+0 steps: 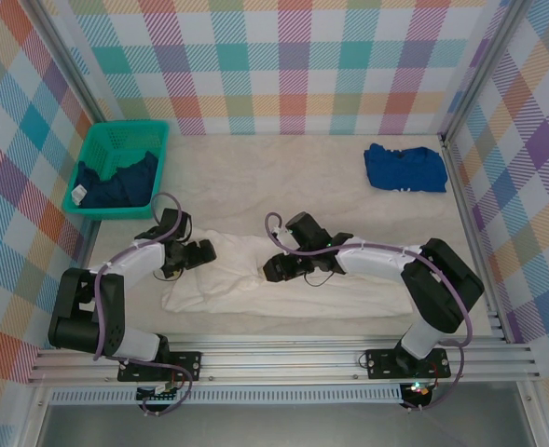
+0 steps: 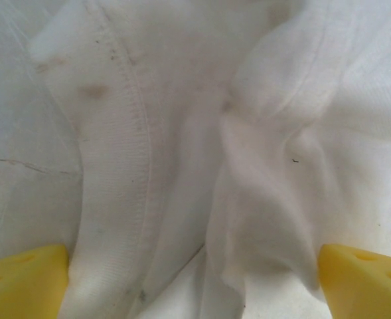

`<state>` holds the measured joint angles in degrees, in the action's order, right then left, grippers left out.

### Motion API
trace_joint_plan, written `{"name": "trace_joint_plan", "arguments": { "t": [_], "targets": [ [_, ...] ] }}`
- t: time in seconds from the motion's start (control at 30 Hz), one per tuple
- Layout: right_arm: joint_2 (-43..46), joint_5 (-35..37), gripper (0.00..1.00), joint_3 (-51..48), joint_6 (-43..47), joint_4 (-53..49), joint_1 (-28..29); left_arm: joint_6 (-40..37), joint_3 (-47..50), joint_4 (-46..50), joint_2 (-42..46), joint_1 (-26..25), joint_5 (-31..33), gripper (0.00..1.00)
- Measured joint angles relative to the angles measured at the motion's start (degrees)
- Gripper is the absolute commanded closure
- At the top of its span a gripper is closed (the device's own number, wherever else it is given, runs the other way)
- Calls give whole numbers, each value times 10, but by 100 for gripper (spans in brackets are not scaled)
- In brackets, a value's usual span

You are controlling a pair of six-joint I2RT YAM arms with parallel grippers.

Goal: Fold the inside-out t-shirt

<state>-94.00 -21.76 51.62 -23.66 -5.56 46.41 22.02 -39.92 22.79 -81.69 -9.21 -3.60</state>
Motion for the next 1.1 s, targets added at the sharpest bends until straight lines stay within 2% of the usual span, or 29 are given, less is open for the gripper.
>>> {"name": "trace_joint_plan", "arguments": {
  "t": [0.13,0.37,0.53,0.73,0.77,0.93,1.1],
  "targets": [
    [0,0,65,-2,-8,3,0,3,9,-4,9,-3,-22,24],
    [0,0,65,-2,-16,5,0,16,30,-5,24,-35,-111,43],
    [0,0,65,-2,-16,5,0,25,37,-10,24,-42,-134,61],
    [0,6,65,-2,-16,3,0,30,41,-32,23,-47,-135,97],
    [0,8,65,-2,-16,3,0,30,41,-37,23,-47,-135,100],
    [6,20,65,-2,-13,-10,-3,33,33,-33,23,-47,-111,100],
    [34,33,65,-2,-5,-29,-21,30,-24,30,36,-29,-30,100]
  ]
}}
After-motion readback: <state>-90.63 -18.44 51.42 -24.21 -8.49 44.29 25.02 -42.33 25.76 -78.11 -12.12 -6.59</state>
